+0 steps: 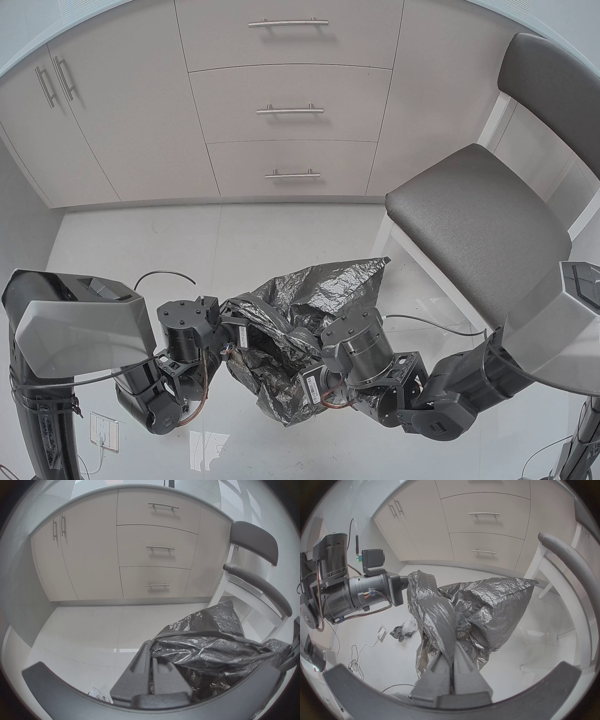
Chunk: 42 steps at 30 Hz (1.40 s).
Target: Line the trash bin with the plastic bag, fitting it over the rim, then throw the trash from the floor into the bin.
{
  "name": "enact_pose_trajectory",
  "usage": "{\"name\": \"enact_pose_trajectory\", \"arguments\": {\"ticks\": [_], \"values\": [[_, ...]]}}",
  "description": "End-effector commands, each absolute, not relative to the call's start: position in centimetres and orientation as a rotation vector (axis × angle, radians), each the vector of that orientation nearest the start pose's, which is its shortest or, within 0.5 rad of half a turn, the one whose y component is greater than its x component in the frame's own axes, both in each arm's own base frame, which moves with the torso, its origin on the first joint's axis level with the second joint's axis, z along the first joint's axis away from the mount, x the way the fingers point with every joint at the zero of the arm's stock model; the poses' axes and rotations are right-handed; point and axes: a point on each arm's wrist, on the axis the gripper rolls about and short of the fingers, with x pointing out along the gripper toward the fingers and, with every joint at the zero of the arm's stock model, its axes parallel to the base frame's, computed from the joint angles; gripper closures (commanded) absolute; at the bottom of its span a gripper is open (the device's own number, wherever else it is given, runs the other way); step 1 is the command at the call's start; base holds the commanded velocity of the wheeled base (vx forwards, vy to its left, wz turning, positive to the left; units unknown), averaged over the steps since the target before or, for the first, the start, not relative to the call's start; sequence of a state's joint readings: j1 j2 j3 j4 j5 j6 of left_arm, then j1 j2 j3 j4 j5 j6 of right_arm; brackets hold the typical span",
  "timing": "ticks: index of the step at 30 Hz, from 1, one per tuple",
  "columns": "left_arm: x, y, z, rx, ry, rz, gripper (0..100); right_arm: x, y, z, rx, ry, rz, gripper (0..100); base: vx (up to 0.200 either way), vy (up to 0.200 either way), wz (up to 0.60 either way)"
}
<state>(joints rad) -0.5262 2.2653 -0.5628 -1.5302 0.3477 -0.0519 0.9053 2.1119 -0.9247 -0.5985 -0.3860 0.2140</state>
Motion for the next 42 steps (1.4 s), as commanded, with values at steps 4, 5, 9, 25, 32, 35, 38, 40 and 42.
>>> {"name": "enact_pose_trajectory", "arguments": {"ticks": [4, 5, 9, 25, 32, 35, 38, 40, 42], "values": [[30.1, -16.5, 3.0, 0.011, 0.163, -0.171, 100, 23.5, 29.1, 6.9, -0.154, 0.519, 0.453, 100, 0.0, 0.0, 0.0], [30.0, -16.6, 3.0, 0.012, 0.164, -0.172, 100, 23.4, 29.1, 6.8, -0.158, 0.518, 0.45, 100, 0.0, 0.0, 0.0], [30.0, -16.5, 2.8, 0.013, 0.171, -0.17, 100, 23.3, 29.2, 6.7, -0.165, 0.519, 0.447, 100, 0.0, 0.0, 0.0], [30.0, -16.5, 2.9, -0.009, 0.169, -0.167, 100, 22.7, 30.2, 8.9, -0.083, 0.411, 0.476, 0, 0.0, 0.0, 0.0], [30.0, -16.7, 3.1, -0.012, 0.16, -0.174, 100, 27.2, 29.8, 10.3, -0.02, 0.311, 0.252, 0, 0.0, 0.0, 0.0], [30.0, -16.8, 3.1, -0.013, 0.16, -0.175, 100, 28.7, 30.2, 9.4, 0.011, 0.295, 0.159, 0, 0.0, 0.0, 0.0], [30.0, -16.8, 3.1, -0.015, 0.161, -0.175, 100, 29.6, 30.3, 7.6, -0.013, 0.308, 0.105, 0, 0.0, 0.0, 0.0], [29.9, -16.7, 3.1, -0.014, 0.163, -0.175, 100, 30.8, 29.8, 7.0, -0.014, 0.311, 0.074, 0, 0.0, 0.0, 0.0], [29.9, -16.7, 3.1, -0.014, 0.163, -0.175, 100, 31.9, 29.5, 7.0, -0.005, 0.305, 0.051, 0, 0.0, 0.0, 0.0]]}}
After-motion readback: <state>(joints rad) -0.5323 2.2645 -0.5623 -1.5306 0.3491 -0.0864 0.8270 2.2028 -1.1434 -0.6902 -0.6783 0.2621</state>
